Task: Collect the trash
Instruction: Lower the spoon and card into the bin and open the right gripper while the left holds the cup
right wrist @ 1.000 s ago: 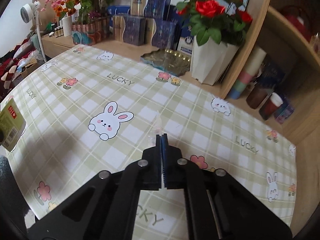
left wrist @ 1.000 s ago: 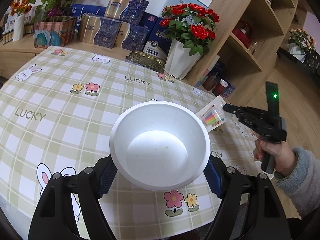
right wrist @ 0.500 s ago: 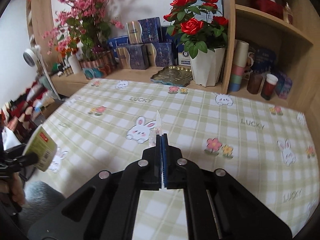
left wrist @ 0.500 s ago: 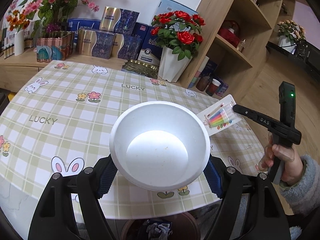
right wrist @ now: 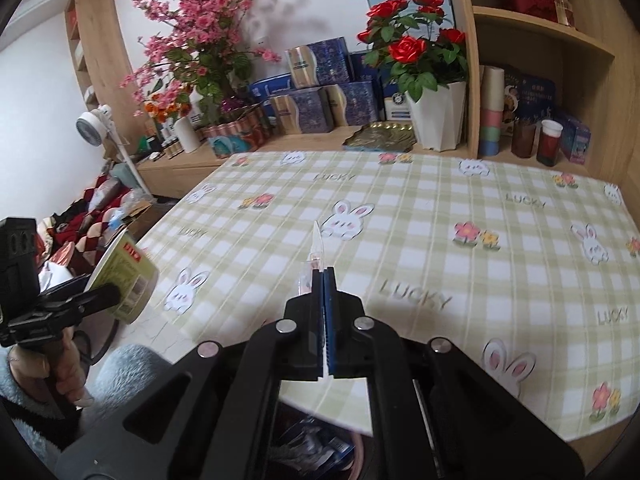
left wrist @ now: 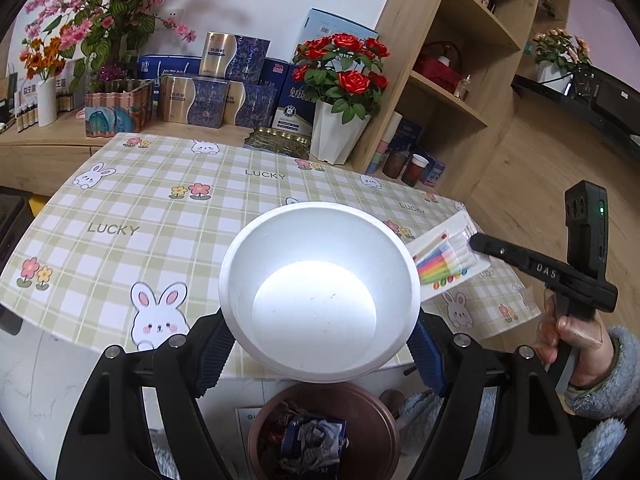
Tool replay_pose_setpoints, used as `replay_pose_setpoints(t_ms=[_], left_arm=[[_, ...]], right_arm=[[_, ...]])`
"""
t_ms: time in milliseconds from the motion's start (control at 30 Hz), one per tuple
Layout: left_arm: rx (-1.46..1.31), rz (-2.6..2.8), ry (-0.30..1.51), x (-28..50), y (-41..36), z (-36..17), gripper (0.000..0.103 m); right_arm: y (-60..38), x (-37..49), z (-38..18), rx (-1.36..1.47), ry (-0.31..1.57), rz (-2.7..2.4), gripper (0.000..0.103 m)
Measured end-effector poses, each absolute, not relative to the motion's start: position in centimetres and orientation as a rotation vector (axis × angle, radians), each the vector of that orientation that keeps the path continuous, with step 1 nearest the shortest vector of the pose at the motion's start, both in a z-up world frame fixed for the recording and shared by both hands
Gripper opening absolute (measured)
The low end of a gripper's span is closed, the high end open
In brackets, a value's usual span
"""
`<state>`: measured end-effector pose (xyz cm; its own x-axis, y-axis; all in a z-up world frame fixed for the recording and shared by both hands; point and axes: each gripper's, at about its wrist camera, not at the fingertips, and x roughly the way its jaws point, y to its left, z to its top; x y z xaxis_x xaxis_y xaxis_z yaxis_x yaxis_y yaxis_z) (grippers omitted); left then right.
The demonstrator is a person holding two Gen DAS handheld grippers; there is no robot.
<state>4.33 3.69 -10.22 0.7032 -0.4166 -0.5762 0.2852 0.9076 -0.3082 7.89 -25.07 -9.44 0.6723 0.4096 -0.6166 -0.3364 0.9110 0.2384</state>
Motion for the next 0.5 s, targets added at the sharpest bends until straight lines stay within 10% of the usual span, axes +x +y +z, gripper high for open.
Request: replay_pose_setpoints(t_ms=[500], left_arm=[[-0.211, -0.375, 0.702, -0.7, 4.4, -11.4, 0.075]], right_arm=[[-22.7, 0.6, -14.4, 0.163, 0.853, 0.523, 0.005]])
